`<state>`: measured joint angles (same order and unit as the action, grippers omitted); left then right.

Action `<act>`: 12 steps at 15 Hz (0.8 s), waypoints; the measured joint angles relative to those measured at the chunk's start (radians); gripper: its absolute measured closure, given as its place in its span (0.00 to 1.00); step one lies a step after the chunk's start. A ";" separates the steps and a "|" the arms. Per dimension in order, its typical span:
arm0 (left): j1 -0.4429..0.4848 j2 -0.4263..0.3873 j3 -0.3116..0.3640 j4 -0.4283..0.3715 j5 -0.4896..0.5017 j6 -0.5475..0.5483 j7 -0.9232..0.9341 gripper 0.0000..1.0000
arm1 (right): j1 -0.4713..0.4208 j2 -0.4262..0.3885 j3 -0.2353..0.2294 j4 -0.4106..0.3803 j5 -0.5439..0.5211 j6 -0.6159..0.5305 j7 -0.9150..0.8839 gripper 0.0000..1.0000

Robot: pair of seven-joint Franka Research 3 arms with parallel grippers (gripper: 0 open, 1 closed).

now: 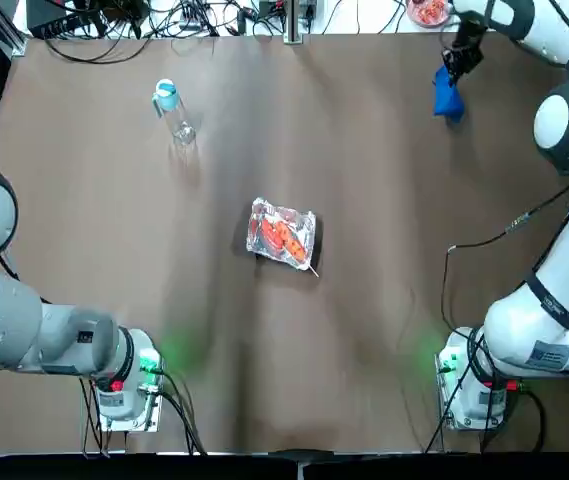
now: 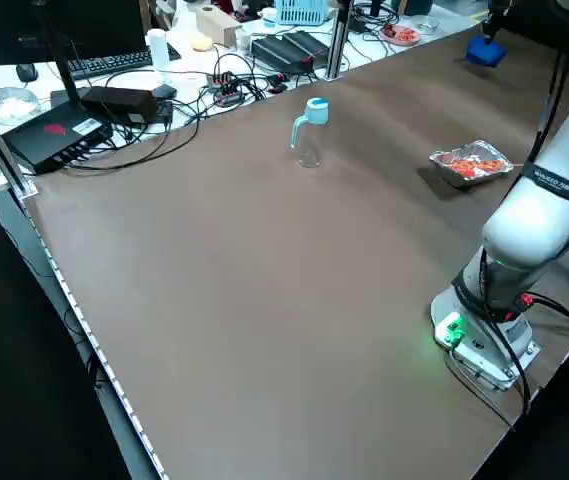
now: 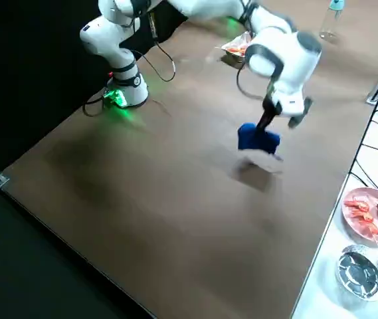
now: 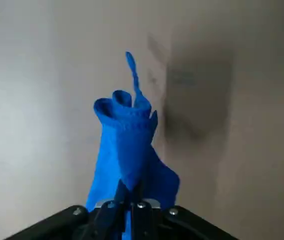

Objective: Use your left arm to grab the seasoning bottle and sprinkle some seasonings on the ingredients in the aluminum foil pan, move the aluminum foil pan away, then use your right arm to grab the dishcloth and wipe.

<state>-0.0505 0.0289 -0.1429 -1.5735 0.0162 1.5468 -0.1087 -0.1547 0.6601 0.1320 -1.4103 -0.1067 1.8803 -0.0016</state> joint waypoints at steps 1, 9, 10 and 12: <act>0.000 0.000 0.000 0.000 0.000 0.000 0.000 0.00 | -0.027 0.014 0.000 -0.004 -0.002 0.017 -0.039 0.94; 0.008 0.002 0.005 0.001 0.000 0.001 0.001 0.00 | -0.076 0.061 0.009 -0.025 -0.024 0.035 -0.095 0.94; 0.015 0.002 0.005 0.001 0.000 0.001 0.000 0.00 | -0.075 0.067 0.011 -0.025 -0.024 0.036 -0.095 0.94; 0.031 0.000 0.005 0.003 0.000 0.001 0.000 0.00 | -0.070 0.077 0.014 -0.026 -0.024 0.036 -0.094 0.94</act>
<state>-0.0199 0.0285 -0.1379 -1.5707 0.0162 1.5478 -0.1084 -0.2251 0.7366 0.1461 -1.4360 -0.1307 1.9163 -0.0955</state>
